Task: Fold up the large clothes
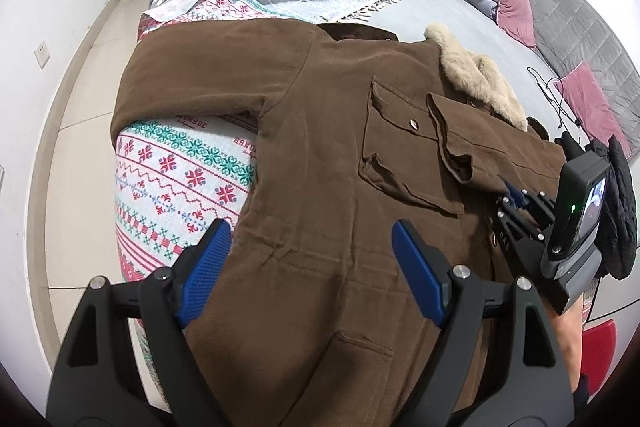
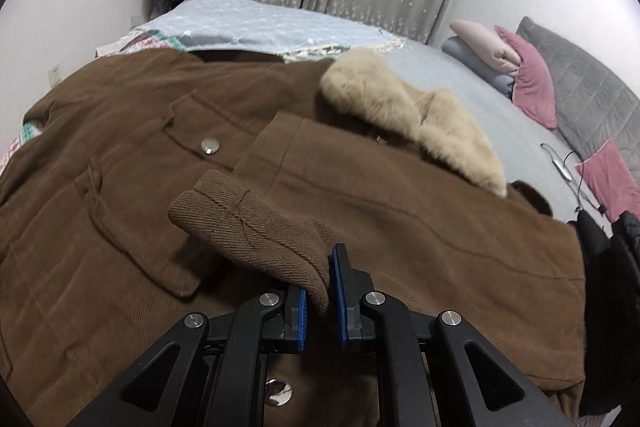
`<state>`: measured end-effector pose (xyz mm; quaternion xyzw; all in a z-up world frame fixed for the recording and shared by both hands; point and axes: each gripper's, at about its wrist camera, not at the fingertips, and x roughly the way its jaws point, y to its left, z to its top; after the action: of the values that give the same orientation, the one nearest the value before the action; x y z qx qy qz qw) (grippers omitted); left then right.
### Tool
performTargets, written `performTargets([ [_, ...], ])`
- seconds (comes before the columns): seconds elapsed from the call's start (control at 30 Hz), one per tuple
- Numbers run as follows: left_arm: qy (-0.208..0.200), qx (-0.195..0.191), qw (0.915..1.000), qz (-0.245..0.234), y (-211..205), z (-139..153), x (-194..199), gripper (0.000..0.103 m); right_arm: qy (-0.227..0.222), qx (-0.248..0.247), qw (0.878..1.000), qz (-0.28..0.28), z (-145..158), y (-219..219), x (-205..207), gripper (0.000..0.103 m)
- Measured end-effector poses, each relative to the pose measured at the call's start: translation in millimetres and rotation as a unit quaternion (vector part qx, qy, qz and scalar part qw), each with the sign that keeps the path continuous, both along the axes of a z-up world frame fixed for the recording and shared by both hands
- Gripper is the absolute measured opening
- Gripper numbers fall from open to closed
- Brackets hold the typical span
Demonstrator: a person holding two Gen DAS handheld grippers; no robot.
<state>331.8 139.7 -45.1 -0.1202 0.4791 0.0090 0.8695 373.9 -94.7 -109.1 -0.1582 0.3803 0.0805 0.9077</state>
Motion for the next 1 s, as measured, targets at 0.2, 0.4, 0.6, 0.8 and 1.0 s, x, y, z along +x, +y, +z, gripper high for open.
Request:
performTargets([
  [0.2,0.003,0.002,1.0,-0.004,-5,-3,2,0.083,0.017,-0.003,1.0,0.005,-8,-1,-4,0.017],
  [0.4,0.006,0.001,1.0,-0.005,-7,-3,3,0.083,0.032,-0.001,0.999,0.003,-6,-2,-5,0.03],
  [0.6,0.011,-0.001,0.9999,-0.01,-9,-6,2,0.083,0.091,0.122,0.988,0.022,16,-31,-16,0.05],
  [0.8,0.008,0.005,0.9998,-0.018,-14,-5,0,0.083,0.061,0.175,0.98,-0.067,52,-142,-14,0.05],
  [1.0,0.013,0.008,0.9997,-0.018,-18,-9,3,0.083,0.074,0.182,0.959,-0.205,28,-248,-2,0.036],
])
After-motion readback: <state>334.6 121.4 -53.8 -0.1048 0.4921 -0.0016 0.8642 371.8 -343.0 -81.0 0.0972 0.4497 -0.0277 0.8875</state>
